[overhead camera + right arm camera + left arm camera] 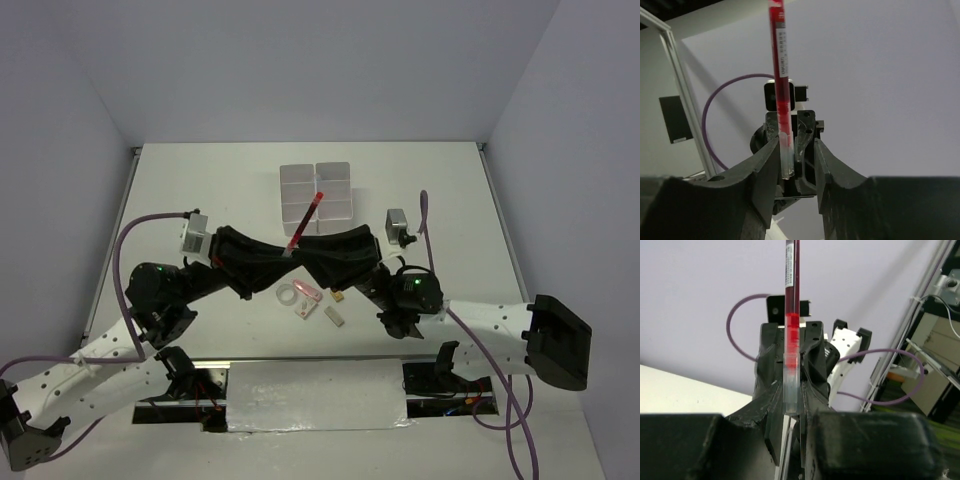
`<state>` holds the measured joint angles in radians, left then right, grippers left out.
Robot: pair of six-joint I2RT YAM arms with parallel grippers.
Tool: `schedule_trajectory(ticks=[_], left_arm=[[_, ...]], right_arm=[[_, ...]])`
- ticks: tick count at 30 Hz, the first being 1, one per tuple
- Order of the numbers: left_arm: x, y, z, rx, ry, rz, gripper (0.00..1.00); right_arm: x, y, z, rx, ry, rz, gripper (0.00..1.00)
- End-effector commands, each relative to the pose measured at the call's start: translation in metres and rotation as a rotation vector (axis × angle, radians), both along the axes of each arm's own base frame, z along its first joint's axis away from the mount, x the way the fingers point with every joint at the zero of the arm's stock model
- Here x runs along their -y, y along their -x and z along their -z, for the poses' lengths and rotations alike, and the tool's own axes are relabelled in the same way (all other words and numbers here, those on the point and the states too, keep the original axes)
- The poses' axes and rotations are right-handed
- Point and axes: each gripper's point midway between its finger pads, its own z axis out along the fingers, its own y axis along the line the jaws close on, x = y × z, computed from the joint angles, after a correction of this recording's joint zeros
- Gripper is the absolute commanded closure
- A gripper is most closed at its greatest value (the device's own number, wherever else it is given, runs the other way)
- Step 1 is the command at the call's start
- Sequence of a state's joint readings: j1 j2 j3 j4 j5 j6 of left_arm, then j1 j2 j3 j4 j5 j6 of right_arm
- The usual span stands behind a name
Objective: Sort the stationery into containers
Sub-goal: Close the pen cap on the pen.
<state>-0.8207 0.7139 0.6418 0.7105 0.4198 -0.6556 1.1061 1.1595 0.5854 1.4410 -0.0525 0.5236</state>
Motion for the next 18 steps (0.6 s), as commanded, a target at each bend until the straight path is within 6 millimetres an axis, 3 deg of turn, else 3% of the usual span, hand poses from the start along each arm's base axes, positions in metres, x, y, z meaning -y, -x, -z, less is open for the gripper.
schedule_trajectory(ticks=[1, 2, 7, 12, 14, 15, 18], left_arm=[[-0.026, 0.02, -0.061, 0.166, 0.169, -0.029, 1.0], [-0.026, 0.02, -0.062, 0.168, 0.17, -0.028, 1.0], [-0.026, 0.02, -0.058, 0.163, 0.166, -0.027, 1.0], [-0.026, 0.018, -0.056, 0.16, 0.163, -0.039, 1.0], [-0.025, 0.016, -0.053, 0.158, 0.149, -0.047, 1.0], [-0.024, 0.014, -0.052, 0.154, 0.142, -0.054, 1.0], [-0.023, 0.012, -0.048, 0.144, 0.121, -0.059, 1.0]], right_arm=[[-0.01, 0.011, 0.015, 0.055, 0.067, -0.031, 0.59], [-0.01, 0.011, 0.017, 0.056, 0.072, -0.027, 0.55], [-0.004, 0.011, 0.015, 0.054, 0.056, -0.016, 0.54], [0.006, 0.018, 0.007, 0.092, 0.04, -0.006, 0.3], [0.01, 0.022, 0.003, 0.115, 0.039, -0.005, 0.24], [0.015, 0.027, -0.002, 0.134, 0.03, -0.008, 0.16], [0.024, 0.029, -0.008, 0.156, 0.036, 0.024, 0.12]])
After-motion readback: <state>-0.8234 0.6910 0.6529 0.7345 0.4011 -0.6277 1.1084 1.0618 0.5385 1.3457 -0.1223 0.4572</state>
